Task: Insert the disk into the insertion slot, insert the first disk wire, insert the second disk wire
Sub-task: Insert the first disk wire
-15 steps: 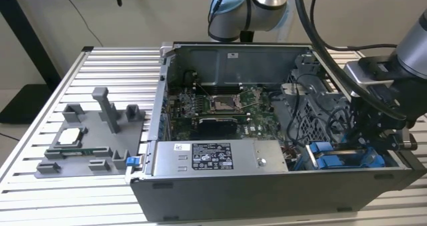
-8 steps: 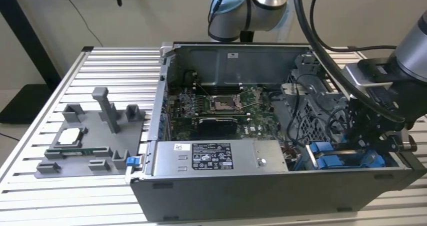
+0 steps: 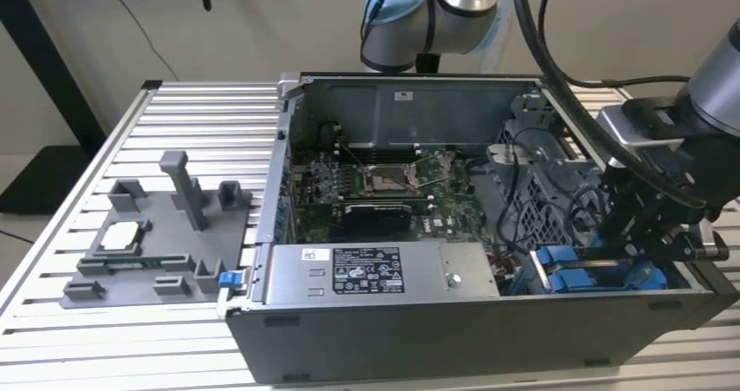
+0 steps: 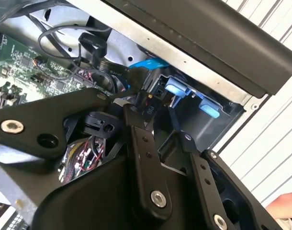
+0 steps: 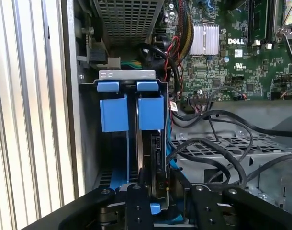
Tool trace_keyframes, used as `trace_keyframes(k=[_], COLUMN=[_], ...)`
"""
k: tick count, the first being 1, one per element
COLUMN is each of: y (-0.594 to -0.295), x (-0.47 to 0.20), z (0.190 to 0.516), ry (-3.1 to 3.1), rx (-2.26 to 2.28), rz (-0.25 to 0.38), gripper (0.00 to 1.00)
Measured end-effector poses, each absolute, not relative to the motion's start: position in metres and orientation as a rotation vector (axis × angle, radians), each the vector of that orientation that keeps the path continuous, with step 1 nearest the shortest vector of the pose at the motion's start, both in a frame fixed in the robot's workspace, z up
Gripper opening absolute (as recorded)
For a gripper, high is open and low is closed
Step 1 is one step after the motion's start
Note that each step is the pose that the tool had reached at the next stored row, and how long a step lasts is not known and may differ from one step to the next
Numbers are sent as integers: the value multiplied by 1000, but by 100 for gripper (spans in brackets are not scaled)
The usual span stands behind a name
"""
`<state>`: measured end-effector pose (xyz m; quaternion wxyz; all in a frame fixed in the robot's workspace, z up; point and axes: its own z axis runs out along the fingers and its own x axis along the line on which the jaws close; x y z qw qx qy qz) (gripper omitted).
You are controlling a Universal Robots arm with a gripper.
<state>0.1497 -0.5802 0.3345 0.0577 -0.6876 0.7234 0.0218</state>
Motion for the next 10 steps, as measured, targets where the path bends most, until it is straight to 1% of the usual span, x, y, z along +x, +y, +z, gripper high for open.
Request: trace_keyframes(k=[10], y=[-580], x=[150], z=[360], ry=[2193], rx=[-2084], rz=[66], gripper=[100])
